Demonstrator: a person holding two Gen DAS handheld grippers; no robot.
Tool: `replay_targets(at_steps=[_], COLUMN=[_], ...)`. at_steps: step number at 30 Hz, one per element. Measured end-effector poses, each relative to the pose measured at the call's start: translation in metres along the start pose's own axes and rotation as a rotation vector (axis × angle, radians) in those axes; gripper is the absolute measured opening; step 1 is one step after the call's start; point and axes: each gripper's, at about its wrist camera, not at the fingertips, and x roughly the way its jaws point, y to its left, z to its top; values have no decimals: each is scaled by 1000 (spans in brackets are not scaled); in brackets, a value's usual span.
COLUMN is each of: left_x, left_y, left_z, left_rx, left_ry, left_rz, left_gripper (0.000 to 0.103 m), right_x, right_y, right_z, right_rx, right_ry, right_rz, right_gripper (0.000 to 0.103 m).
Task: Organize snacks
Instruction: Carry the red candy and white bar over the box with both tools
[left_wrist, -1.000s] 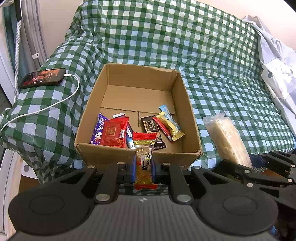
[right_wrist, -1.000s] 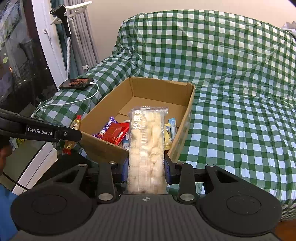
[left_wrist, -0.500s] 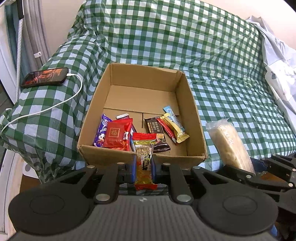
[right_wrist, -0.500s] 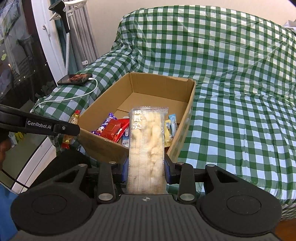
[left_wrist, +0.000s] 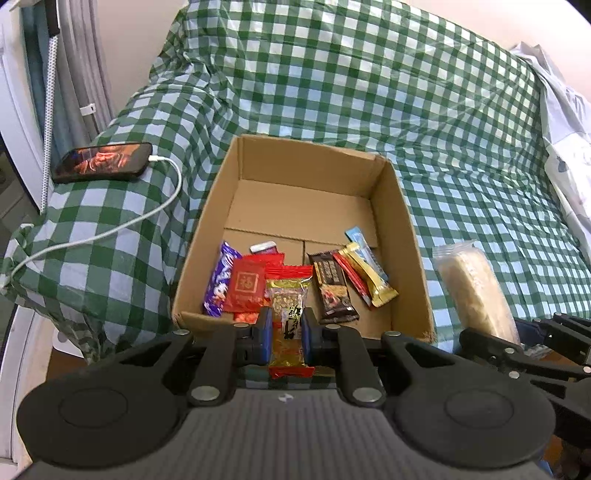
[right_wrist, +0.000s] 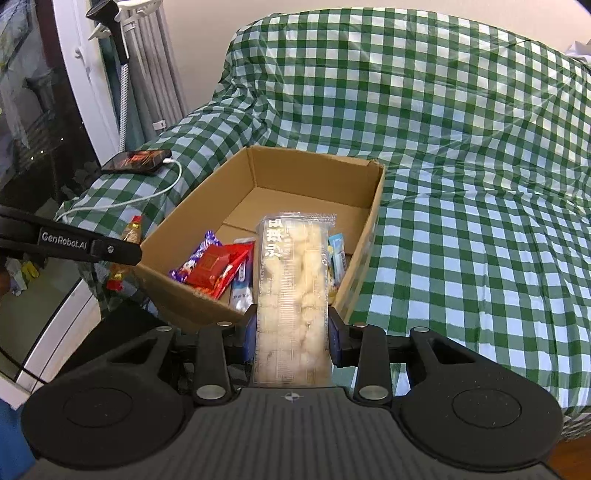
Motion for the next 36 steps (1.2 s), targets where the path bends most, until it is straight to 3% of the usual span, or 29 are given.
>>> replay_targets(at_steps=[15, 36], left_x=[19, 93], left_y=[3, 14], left_z=[41, 85], left_rx=[-4, -9], left_ry=[-21, 50], left_rz=[26, 45], left_gripper=[17, 17], right_x=[32, 105], right_y=[8, -3], right_z=[32, 63], right_rx=[7, 59], right_ry=[20, 86], right_rz=[49, 62], right_gripper=[38, 38])
